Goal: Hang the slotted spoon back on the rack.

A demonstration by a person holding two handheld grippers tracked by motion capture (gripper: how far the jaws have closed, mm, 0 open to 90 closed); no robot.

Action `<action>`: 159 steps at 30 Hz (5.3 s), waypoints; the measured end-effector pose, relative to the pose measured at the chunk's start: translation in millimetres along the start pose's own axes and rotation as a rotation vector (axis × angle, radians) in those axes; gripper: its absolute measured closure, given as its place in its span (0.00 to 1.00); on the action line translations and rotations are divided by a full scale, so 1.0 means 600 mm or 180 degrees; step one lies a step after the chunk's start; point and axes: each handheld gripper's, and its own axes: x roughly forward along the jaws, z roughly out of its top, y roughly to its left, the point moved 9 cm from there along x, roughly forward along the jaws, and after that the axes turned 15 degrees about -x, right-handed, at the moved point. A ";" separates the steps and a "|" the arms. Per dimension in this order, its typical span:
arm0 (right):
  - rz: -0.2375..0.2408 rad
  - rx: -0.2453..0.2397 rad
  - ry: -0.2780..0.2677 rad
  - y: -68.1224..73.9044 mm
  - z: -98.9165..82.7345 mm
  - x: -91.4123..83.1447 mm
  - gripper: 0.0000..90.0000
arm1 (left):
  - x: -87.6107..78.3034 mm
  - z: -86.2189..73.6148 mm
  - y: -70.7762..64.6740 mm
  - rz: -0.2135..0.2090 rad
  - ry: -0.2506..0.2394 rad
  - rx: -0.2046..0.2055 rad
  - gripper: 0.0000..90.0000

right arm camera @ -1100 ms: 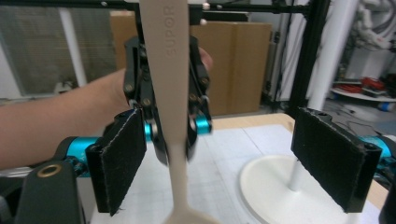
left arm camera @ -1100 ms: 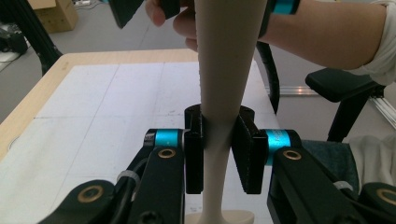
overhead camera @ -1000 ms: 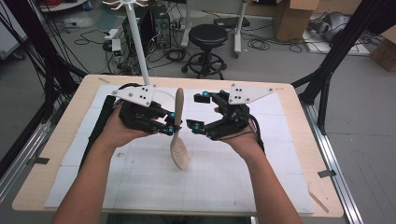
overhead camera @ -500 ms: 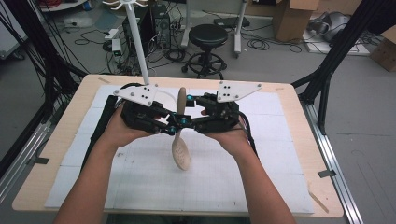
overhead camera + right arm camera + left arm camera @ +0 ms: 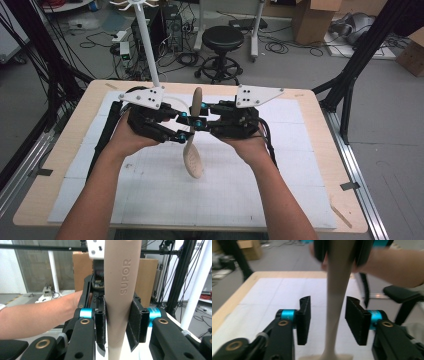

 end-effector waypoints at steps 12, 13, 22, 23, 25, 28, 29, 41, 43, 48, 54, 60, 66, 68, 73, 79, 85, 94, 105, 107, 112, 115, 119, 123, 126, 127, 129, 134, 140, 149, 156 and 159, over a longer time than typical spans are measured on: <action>-0.0171 -0.0036 0.0064 -0.038 0.014 -0.033 0.78 | -0.099 -0.051 0.015 0.0646 -0.0331 -0.0227 0.26; -0.0171 -0.0036 0.0064 -0.038 0.014 -0.033 0.78 | -0.099 -0.051 0.015 0.0646 -0.0331 -0.0227 0.24; -0.0254 0.0007 0.0110 -0.050 0.007 -0.052 0.78 | -0.120 -0.128 0.027 0.0972 -0.0395 -0.0451 0.13; -0.0262 0.0014 0.0116 -0.051 0.006 -0.053 0.78 | -0.120 -0.128 0.027 0.0972 -0.0395 -0.0451 0.13; -0.0273 0.0017 0.0118 -0.054 0.004 -0.054 0.78 | -0.123 -0.135 0.025 0.0968 -0.0425 -0.0457 0.11; -0.0305 0.0074 0.0133 -0.066 -0.001 -0.057 0.78 | -0.131 -0.144 0.024 0.0995 -0.0538 -0.0476 0.08; -0.0315 0.0079 0.0148 -0.070 -0.003 -0.057 0.78 | -0.131 -0.144 0.024 0.0995 -0.0538 -0.0476 0.08; -0.0367 0.0137 0.0326 -0.129 -0.006 -0.031 0.78 | -0.146 -0.169 0.028 0.1050 -0.0527 -0.0492 0.06; -0.0362 0.0118 0.0356 -0.146 0.000 -0.020 0.78 | -0.149 -0.170 0.029 0.1077 -0.0535 -0.0488 0.07; -0.0329 0.0067 0.0428 -0.177 0.014 0.008 0.78 | -0.150 -0.170 0.027 0.1071 -0.0554 -0.0482 0.06; -0.0334 0.0080 0.0483 -0.214 0.035 0.032 0.78 | -0.154 -0.173 0.028 0.1074 -0.0564 -0.0491 0.06; -0.0362 0.0054 0.0532 -0.238 0.051 0.045 0.78 | -0.155 -0.177 0.031 0.1075 -0.0558 -0.0505 0.06; -0.0310 0.0068 0.0588 -0.263 0.061 0.065 0.78 | -0.154 -0.179 0.032 0.1074 -0.0558 -0.0519 0.06; -0.0312 0.0070 0.0601 -0.267 0.060 0.069 0.78 | -0.156 -0.179 0.032 0.1081 -0.0563 -0.0516 0.07; -0.0339 0.0084 0.0720 -0.288 0.056 0.089 0.78 | -0.161 -0.181 0.035 0.1089 -0.0582 -0.0524 0.06; -0.0388 0.0113 0.0807 -0.308 0.053 0.113 0.78 | -0.159 -0.182 0.035 0.1068 -0.0576 -0.0518 0.07; -0.0370 0.0100 0.0859 -0.316 0.054 0.135 0.78 | -0.158 -0.181 0.035 0.1057 -0.0584 -0.0511 0.06; -0.0376 0.0075 0.0994 -0.322 0.049 0.171 0.78 | -0.158 -0.181 0.034 0.1040 -0.0589 -0.0509 0.07; -0.0380 0.0076 0.1057 -0.326 0.050 0.183 0.78 | -0.158 -0.180 0.032 0.1019 -0.0611 -0.0509 0.06; -0.0380 0.0057 0.1069 -0.327 0.052 0.187 0.78 | -0.158 -0.180 0.032 0.1020 -0.0608 -0.0507 0.07; -0.0386 0.0088 0.1099 -0.327 0.049 0.191 0.78 | -0.160 -0.179 0.032 0.1019 -0.0614 -0.0496 0.06; -0.0401 0.0096 0.1146 -0.330 0.041 0.194 0.78 | -0.160 -0.179 0.032 0.1020 -0.0617 -0.0494 0.07; -0.0408 0.0119 0.1133 -0.331 0.040 0.195 0.78 | -0.159 -0.179 0.032 0.1009 -0.0609 -0.0494 0.07; -0.0412 0.0118 0.1128 -0.334 0.040 0.196 0.78 | -0.158 -0.180 0.033 0.1013 -0.0597 -0.0495 0.07; -0.0406 0.0111 0.1137 -0.334 0.040 0.198 0.78 | -0.157 -0.181 0.033 0.1008 -0.0593 -0.0502 0.07; -0.0405 0.0111 0.1138 -0.334 0.041 0.199 0.78 | -0.156 -0.181 0.033 0.1009 -0.0592 -0.0499 0.07; -0.0410 0.0098 0.1145 -0.334 0.041 0.200 0.78 | -0.156 -0.181 0.033 0.1006 -0.0590 -0.0499 0.07; -0.0427 0.0112 0.1151 -0.336 0.039 0.202 0.78 | -0.155 -0.181 0.033 0.1004 -0.0580 -0.0495 0.07; -0.0410 0.0152 0.1127 -0.336 0.039 0.205 0.78 | -0.153 -0.182 0.034 0.1007 -0.0565 -0.0498 0.06; -0.0462 0.0181 0.1169 -0.338 0.034 0.208 0.77 | -0.150 -0.181 0.031 0.0983 -0.0566 -0.0489 0.07; -0.0492 0.0146 0.1198 -0.333 0.035 0.206 0.58 | -0.148 -0.183 0.033 0.0979 -0.0556 -0.0501 0.06; -0.0480 0.0135 0.1170 -0.327 0.038 0.198 0.55 | -0.145 -0.185 0.034 0.0978 -0.0541 -0.0506 0.07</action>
